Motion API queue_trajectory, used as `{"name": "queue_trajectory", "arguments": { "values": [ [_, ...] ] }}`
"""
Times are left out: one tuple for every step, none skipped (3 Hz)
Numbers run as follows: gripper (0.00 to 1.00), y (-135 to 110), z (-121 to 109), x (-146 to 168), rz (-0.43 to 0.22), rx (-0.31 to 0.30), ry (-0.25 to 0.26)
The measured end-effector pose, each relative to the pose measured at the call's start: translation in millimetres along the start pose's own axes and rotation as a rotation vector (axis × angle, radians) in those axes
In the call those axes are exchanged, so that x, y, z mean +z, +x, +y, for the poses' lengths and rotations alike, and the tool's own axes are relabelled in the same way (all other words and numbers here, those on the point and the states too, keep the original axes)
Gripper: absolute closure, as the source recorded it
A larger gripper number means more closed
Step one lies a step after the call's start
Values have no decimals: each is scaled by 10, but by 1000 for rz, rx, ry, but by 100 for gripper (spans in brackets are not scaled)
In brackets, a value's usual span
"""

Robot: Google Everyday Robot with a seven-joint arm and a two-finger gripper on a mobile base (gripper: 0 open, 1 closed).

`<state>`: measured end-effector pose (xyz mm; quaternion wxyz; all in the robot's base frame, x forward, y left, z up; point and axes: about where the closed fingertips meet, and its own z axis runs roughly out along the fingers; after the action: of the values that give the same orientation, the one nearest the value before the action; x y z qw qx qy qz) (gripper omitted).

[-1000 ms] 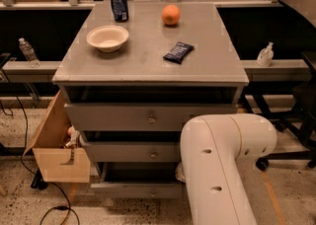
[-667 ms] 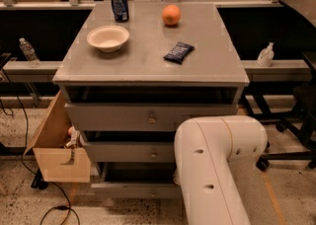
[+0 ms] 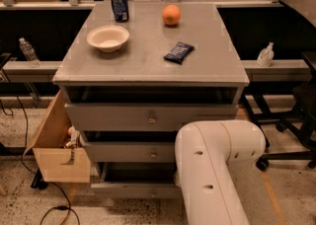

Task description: Open bottom drawer

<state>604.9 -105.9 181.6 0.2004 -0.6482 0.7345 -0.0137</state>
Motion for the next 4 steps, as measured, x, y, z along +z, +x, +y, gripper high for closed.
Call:
{"name": "queue_trajectory", "arguments": {
  "values": [
    [100,-1,4,-15,-1,5,1],
    [100,-3,1,-21,-1,5,1],
    [100,-3,1,-24,-1,6,1],
    [100,-3,0,-24,-1,6,1]
  ]
}}
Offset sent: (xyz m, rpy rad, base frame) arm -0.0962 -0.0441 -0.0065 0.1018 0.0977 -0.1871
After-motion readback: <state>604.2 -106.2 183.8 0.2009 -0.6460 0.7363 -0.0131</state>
